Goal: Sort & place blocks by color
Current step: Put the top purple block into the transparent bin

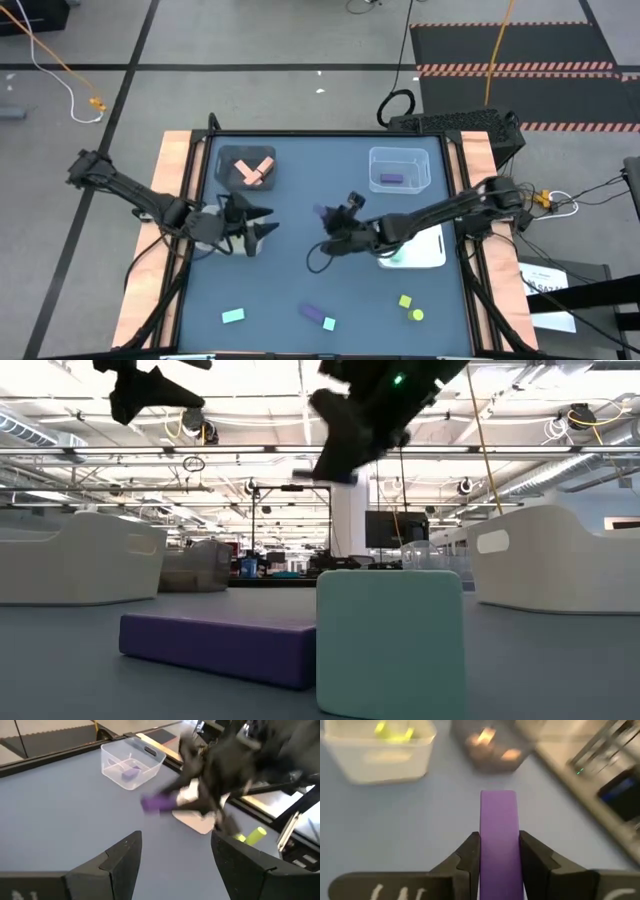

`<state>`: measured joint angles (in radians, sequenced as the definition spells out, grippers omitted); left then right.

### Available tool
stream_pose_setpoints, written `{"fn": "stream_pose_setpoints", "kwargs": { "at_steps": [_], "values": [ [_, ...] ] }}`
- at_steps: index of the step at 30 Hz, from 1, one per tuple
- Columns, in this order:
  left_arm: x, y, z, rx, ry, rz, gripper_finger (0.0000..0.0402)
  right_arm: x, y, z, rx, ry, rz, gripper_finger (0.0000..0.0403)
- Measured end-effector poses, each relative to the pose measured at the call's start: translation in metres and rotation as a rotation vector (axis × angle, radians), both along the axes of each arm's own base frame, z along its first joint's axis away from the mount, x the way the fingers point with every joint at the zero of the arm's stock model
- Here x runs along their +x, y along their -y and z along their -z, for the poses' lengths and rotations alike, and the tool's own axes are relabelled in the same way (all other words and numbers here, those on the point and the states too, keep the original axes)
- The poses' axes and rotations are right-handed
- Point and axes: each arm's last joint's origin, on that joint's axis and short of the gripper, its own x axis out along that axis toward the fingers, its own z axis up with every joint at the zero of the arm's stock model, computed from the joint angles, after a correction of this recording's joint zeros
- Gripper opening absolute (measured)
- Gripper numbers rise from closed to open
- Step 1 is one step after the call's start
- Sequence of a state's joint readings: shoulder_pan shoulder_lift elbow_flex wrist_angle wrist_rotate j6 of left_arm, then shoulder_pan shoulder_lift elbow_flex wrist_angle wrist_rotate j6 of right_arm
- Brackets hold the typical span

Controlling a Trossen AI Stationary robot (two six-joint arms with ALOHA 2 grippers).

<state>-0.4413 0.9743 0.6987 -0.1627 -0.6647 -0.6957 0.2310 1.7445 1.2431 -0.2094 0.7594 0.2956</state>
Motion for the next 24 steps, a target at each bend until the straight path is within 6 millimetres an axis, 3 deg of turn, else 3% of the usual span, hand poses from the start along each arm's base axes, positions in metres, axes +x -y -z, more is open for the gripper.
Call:
{"fn": "stream_pose_setpoints", "kwargs": {
  "at_steps": [4,10,17,24],
  "values": [
    [0.014,0.007,0.008,0.037,-0.008,0.007,0.0239,-0.021,0.002,-0.030,-0.135,0.134,-0.035,0.0084],
    [0.034,0.015,0.021,0.105,-0.004,0.010,0.0239,-0.052,0.008,-0.039,-0.235,0.367,-0.132,0.0084],
    [0.054,0.016,0.028,0.154,0.035,-0.003,0.0239,-0.079,0.016,-0.026,-0.274,0.536,-0.259,0.0084],
    [0.062,0.005,0.033,0.147,0.037,-0.055,0.0239,-0.086,0.040,-0.013,-0.189,0.370,-0.169,0.0084]
  ]
}}
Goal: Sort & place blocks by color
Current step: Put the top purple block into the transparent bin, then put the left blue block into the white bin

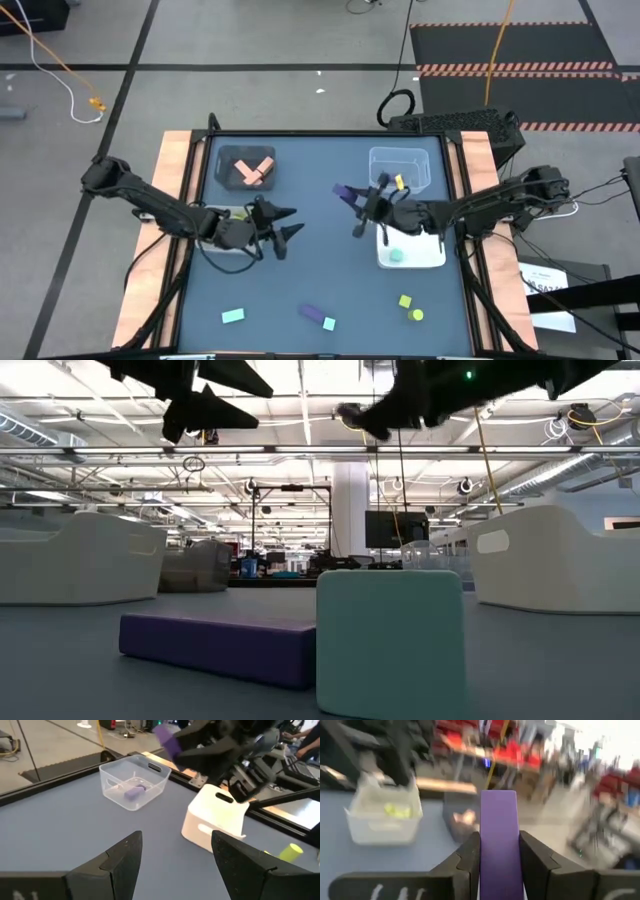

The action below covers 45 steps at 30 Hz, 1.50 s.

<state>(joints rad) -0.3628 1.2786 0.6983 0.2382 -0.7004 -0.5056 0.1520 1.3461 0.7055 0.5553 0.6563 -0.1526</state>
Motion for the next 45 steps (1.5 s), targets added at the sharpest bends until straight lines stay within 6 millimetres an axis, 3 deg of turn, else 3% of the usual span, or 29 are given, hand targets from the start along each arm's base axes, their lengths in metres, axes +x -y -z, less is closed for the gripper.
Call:
{"fn": "stream_pose_setpoints", "kwargs": {
  "at_steps": [10,16,21,28,33,38,45],
  "values": [
    [0.002,-0.006,0.001,-0.036,0.011,-0.032,0.0239,-0.051,0.081,0.028,0.376,-0.327,0.443,0.0084],
    [0.004,-0.003,0.004,-0.105,0.006,0.040,0.0239,-0.072,0.111,0.037,0.553,-0.393,0.569,0.0084],
    [0.008,0.003,0.014,-0.105,-0.042,0.098,0.0239,-0.077,0.119,0.043,0.539,-0.399,0.588,0.0093],
    [0.016,0.010,0.032,-0.053,-0.154,0.262,0.0239,-0.082,0.121,0.049,0.546,-0.415,0.607,0.0252],
    [0.015,0.015,0.033,-0.073,-0.185,0.424,0.0239,-0.080,0.119,0.049,0.588,-0.416,0.550,0.0319],
    [0.004,0.032,0.035,-0.224,-0.272,0.641,0.0239,-0.081,0.117,0.045,0.626,-0.402,0.494,0.0339],
    [-0.029,0.075,0.045,-0.617,-0.502,0.693,0.0239,-0.084,0.115,0.038,0.618,-0.369,0.483,0.0339]
  ]
}}
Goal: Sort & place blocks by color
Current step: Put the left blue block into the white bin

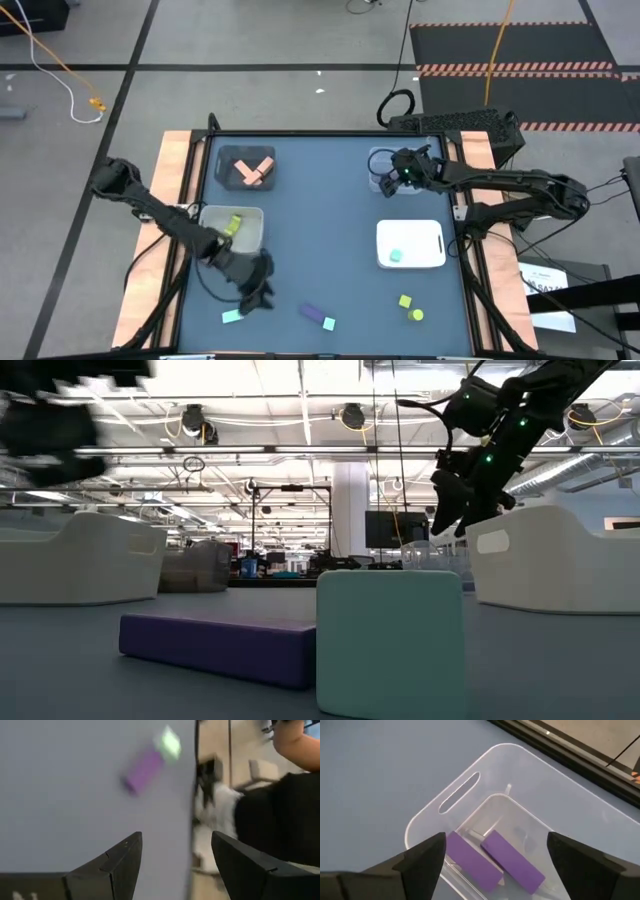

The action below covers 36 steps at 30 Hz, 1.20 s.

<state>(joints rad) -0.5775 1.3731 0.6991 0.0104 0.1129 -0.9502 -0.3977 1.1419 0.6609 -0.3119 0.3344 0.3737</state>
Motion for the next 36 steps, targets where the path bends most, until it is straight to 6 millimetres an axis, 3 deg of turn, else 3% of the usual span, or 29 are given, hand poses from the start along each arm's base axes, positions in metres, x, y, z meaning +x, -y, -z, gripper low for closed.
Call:
{"fn": "stream_pose_setpoints", "kwargs": {
  "at_steps": [7,14,24,29,36],
  "values": [
    [-0.046,0.039,0.011,-0.124,-0.362,-0.125,0.0239,-0.002,-0.001,-0.006,-0.008,0.030,0.005,0.0339],
    [-0.075,0.051,0.026,-0.052,-0.556,-0.209,0.0239,-0.002,-0.001,-0.006,0.010,0.052,0.027,0.0339],
    [-0.076,0.054,0.051,0.112,-0.621,-0.203,0.0239,-0.001,-0.003,-0.005,0.088,0.098,0.011,0.0339],
    [-0.066,0.068,0.054,0.174,-0.613,-0.156,0.0239,-0.001,-0.003,-0.005,0.096,0.106,0.029,0.0339],
    [-0.051,0.088,0.061,0.439,-0.719,-0.102,0.0239,-0.001,-0.003,-0.006,0.093,0.112,0.030,0.0339]
  ]
}}
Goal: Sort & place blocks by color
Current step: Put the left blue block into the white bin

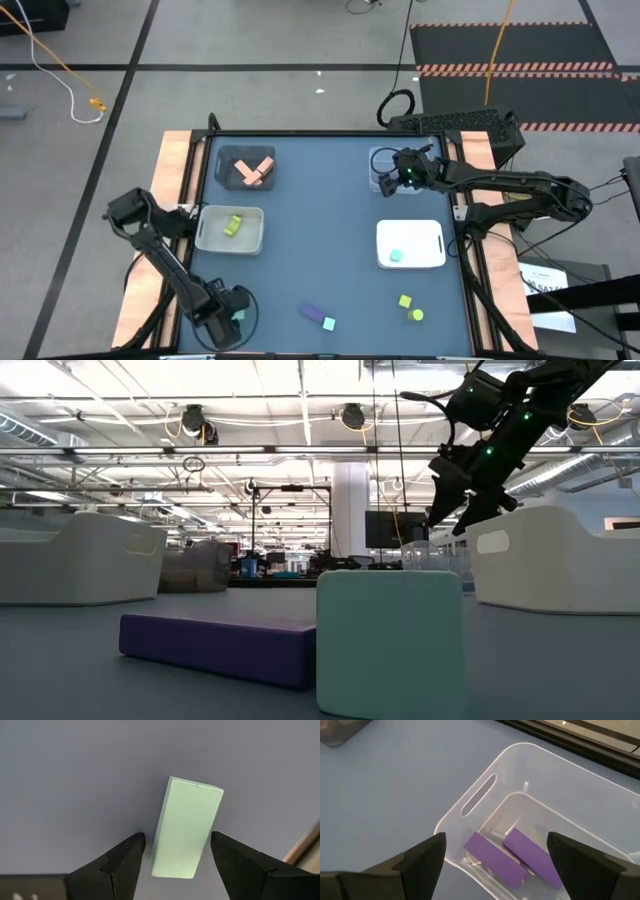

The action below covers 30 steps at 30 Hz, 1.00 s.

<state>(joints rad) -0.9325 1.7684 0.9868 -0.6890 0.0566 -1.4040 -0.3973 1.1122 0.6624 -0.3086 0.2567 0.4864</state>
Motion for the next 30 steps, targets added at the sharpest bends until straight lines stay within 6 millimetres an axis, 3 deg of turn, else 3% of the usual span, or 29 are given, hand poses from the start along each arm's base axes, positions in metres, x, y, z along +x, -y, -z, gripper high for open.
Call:
{"fn": "stream_pose_setpoints", "kwargs": {
  "at_steps": [4,9,14,20,24,30],
  "values": [
    [0.007,0.007,0.001,0.048,-0.033,-0.002,0.0218,0.000,0.000,0.000,0.000,0.000,0.000,0.0339],
    [0.016,0.009,-0.007,0.060,-0.016,-0.050,0.0125,0.000,0.000,0.000,0.001,-0.002,0.000,0.0339],
    [0.026,0.005,-0.015,0.093,0.037,-0.101,0.0125,0.000,0.000,0.000,0.001,-0.005,-0.002,0.0339],
    [0.047,0.006,-0.049,0.059,0.273,-0.038,0.0125,0.001,-0.001,0.001,0.025,-0.001,-0.058,0.0339],
    [0.073,-0.006,-0.076,0.101,0.493,0.022,0.0125,0.001,-0.002,0.001,0.036,0.002,-0.080,0.0339],
    [0.117,-0.037,-0.097,0.238,0.741,0.175,0.0125,0.001,-0.003,0.001,0.039,-0.003,-0.083,0.0339]
  ]
}}
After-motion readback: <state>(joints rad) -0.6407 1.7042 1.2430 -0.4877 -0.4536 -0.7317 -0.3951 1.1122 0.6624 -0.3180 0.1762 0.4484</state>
